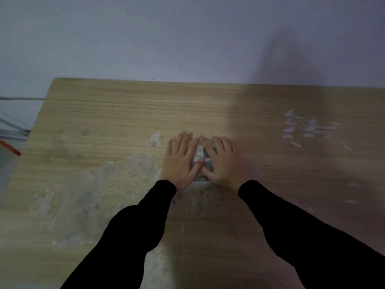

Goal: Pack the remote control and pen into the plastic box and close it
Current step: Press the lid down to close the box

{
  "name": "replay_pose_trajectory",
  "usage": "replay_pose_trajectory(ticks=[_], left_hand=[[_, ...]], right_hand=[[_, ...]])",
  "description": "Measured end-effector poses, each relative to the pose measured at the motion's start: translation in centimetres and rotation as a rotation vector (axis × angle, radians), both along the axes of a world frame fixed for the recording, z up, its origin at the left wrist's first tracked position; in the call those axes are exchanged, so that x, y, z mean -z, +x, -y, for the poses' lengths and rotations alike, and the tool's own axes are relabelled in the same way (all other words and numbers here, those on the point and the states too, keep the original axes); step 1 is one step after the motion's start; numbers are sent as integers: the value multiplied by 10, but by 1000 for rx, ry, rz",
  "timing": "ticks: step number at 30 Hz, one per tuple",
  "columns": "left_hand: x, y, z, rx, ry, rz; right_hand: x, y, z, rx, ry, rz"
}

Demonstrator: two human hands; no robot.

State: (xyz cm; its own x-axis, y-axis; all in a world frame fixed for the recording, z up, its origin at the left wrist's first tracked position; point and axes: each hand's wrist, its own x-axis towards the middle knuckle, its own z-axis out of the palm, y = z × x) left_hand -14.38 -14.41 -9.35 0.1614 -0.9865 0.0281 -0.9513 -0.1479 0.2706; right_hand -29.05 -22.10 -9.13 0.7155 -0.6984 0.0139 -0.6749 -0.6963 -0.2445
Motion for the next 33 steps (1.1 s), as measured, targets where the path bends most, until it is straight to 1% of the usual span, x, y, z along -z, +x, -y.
replay_pose_trajectory(ticks=[2, 5, 8, 11, 13, 15, 16, 18, 21, 23, 25, 28, 30, 33], left_hand=[[2, 3, 1, -16, -14, -54], [1, 6, 4, -53, -86, -184], [2, 7, 4, -76, -135, -246], [1, 8, 2, -219, -189, -459], [2, 9, -3, -391, -229, -572], [-1, 6, -13, -576, -262, -726], [-4, 3, -20, -625, -260, -778], [-10, -3, -34, -637, -233, -831], [-15, -9, -56, -679, -227, -872], [-18, -10, -66, -728, -223, -854], [-22, -5, -70, -768, -210, -870], [-20, 26, -75, -852, -210, -871], [-22, 52, -77, -917, -254, -882], [-24, 109, -81, -995, -311, -921]], right_hand=[[3, 0, 1, 0, 2, 15], [8, -2, 6, 12, 86, 144], [9, -2, 7, 31, 134, 229], [7, -2, 5, 47, 153, 262], [5, -2, 3, 74, 161, 264], [-1, -2, -2, 178, 175, 254], [-4, -2, -5, 258, 168, 239], [-9, -4, -16, 443, 155, 258], [-13, -7, -38, 699, 239, 514], [-14, -6, -56, 817, 386, 614], [-14, -1, -70, 831, 492, 626], [-7, 20, -79, 770, 552, 637], [-6, 44, -80, 684, 595, 621], [-11, 102, -77, 527, 629, 587]])
